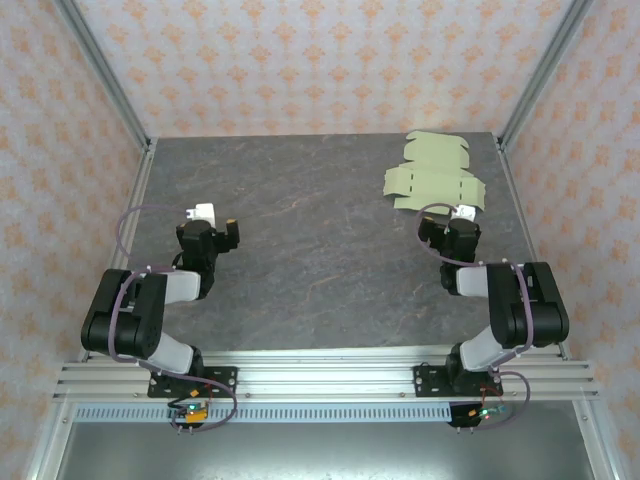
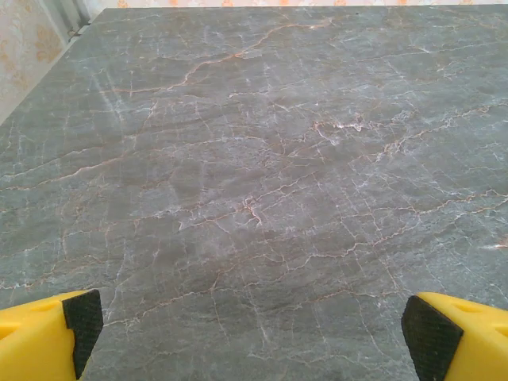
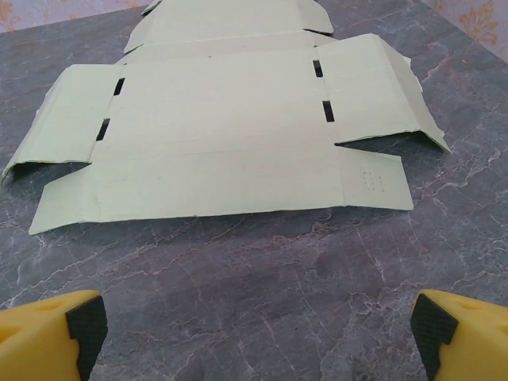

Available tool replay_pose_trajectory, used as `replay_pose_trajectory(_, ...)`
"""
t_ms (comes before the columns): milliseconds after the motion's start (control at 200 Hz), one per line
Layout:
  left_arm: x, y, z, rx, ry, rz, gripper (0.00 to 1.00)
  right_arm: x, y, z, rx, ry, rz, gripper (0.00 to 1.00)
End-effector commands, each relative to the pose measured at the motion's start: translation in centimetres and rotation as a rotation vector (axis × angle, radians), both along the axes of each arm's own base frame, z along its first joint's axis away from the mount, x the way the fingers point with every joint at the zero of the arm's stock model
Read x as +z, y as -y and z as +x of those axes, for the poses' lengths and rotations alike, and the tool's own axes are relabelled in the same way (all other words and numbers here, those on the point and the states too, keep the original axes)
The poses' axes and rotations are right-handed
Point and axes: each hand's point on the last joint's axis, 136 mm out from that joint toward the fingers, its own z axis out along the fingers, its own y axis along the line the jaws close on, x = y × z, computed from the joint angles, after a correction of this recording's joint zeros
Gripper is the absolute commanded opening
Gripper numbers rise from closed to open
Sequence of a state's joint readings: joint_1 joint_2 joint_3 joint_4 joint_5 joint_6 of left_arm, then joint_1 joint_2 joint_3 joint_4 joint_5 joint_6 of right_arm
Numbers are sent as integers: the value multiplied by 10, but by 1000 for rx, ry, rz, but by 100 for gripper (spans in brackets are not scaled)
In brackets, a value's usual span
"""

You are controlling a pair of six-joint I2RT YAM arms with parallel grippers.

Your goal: Fold the paper box

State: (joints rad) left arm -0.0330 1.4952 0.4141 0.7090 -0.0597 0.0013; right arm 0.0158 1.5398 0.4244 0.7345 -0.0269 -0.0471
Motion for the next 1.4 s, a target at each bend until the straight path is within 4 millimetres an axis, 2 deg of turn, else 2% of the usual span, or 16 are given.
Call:
replay_pose_trajectory(0, 11, 1, 7, 1, 39, 14, 100, 14, 2, 4, 1, 43, -3, 99)
replay_pose_trajectory(941, 11, 2, 8, -19, 36, 4, 100, 13, 1, 4, 1, 40, -2, 99)
replay_pose_trajectory(1041, 14, 1, 8, -14, 32, 2, 100, 19, 3, 0, -10, 61, -2, 99)
replay_pose_trajectory(1111, 30, -2, 5, 16, -27, 1, 100, 32, 1, 0, 5, 57, 0, 99)
replay_pose_trajectory(1151, 46, -6, 3, 51, -32, -1, 100, 42, -1, 0, 16, 44, 0, 99)
replay_pose_trajectory(1281, 85, -4, -12, 124, 102, -96, 100, 87, 1, -9, -8, 102, 37, 99)
replay_pose_trajectory(1321, 94, 1, -14, 135, 113, -145, 100, 93, 7, -13, -56, 112, 56, 99)
replay_pose_trajectory(1336, 98, 3, -14, 136, 116, -164, 100, 104, 10, -16, -82, 139, 69, 99)
replay_pose_trajectory(1397, 116, 20, -16, 76, 103, -210, 100, 116, 37, -27, -286, 173, 138, 99)
